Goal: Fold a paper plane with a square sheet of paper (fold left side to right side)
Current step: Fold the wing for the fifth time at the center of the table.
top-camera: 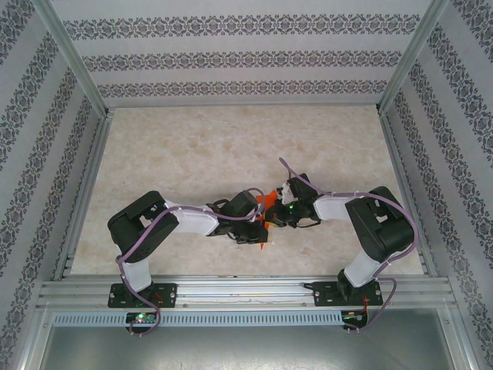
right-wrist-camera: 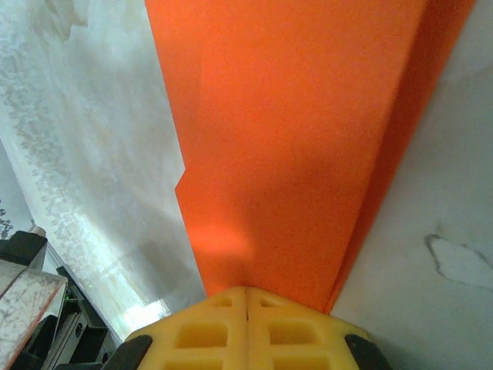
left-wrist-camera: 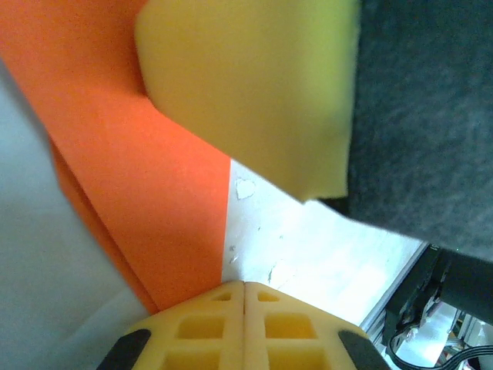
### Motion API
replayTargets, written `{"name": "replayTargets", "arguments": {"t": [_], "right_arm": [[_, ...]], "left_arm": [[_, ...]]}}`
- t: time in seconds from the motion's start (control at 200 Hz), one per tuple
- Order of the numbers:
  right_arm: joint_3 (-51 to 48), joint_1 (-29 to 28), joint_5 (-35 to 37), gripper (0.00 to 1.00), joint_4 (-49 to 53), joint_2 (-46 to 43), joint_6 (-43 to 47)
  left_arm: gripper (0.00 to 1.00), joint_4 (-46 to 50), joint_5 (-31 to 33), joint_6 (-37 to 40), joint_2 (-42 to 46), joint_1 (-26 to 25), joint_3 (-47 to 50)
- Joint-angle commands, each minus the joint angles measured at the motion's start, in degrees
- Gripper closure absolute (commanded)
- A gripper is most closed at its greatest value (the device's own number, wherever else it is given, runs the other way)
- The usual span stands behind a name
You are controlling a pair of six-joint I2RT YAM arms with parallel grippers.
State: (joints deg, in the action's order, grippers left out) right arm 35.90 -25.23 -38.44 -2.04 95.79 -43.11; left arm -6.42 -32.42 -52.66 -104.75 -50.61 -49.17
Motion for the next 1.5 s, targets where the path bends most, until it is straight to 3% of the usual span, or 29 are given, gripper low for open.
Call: {"name": "replayTargets", "arguments": {"t": [0.0, 1.124, 1.494], "right_arm": [[-3.1, 0.3, 11.2, 1.0, 8.3, 5.3, 1.4], [-2.6, 0.3, 10.7, 1.0, 8.4, 5.6, 1.5], [-2.2, -0.5, 9.1, 1.0, 7.8, 3.9, 0.5]], "left_arm": [[1.0, 8.2, -2.4, 1.4, 0.4, -2.3, 2.6], [1.0, 9.7, -0.8, 1.0, 3.5, -4.2, 5.1], [1.0, 12.5, 4.0, 1.4, 14.3, -3.1, 5.6]]}}
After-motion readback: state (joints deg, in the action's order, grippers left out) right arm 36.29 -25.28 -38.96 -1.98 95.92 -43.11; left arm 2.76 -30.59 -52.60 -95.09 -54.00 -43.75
